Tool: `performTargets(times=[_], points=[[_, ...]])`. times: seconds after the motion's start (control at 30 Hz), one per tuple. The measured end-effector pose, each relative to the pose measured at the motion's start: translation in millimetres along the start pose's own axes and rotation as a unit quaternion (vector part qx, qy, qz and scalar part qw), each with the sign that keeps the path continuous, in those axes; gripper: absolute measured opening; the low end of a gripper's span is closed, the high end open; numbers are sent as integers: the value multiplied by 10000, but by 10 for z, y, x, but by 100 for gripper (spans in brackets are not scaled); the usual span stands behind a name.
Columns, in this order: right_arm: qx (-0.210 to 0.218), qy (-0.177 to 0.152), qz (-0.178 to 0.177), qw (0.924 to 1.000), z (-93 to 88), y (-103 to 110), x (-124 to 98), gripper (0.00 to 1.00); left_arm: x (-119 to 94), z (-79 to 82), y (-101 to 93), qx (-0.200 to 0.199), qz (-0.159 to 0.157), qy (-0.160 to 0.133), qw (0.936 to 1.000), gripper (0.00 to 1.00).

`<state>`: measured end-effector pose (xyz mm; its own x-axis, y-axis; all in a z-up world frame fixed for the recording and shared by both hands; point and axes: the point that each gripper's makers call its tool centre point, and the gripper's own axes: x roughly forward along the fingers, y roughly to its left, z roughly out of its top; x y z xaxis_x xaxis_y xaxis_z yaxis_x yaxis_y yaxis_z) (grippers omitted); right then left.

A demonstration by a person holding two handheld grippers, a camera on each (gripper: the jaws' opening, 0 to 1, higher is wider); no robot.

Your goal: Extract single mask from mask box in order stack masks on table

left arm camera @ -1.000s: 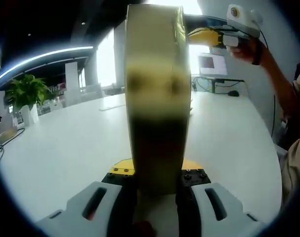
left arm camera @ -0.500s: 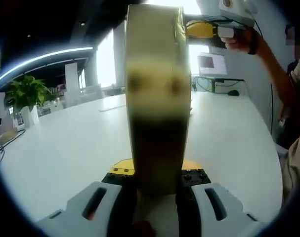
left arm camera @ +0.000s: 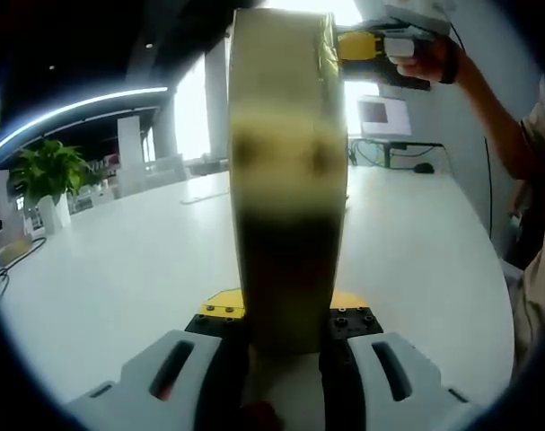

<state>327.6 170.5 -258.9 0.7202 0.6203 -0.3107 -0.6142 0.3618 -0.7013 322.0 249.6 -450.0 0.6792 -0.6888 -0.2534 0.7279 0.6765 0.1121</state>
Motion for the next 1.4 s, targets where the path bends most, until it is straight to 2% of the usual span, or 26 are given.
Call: performTargets(times=[0.2, 0.7, 0.97, 1.07, 1.4], points=[[-288, 90, 249, 9992, 24, 64, 40, 3, 3, 2, -8, -4, -12, 1, 10000, 20], [-493, 36, 843, 9952, 127, 166, 84, 6, 7, 19, -21, 86, -38, -31, 10000, 20], [-698, 84, 1438, 9871, 206, 415, 155, 8, 5, 31, -40, 151, -58, -52, 9999, 20], [-793, 127, 1493, 9855, 225, 456, 182, 14, 3, 32, -48, 172, -67, -59, 9998, 20], [-946, 159, 1730, 9802, 250, 587, 218, 13, 5, 38, -56, 215, -90, -76, 9997, 20]])
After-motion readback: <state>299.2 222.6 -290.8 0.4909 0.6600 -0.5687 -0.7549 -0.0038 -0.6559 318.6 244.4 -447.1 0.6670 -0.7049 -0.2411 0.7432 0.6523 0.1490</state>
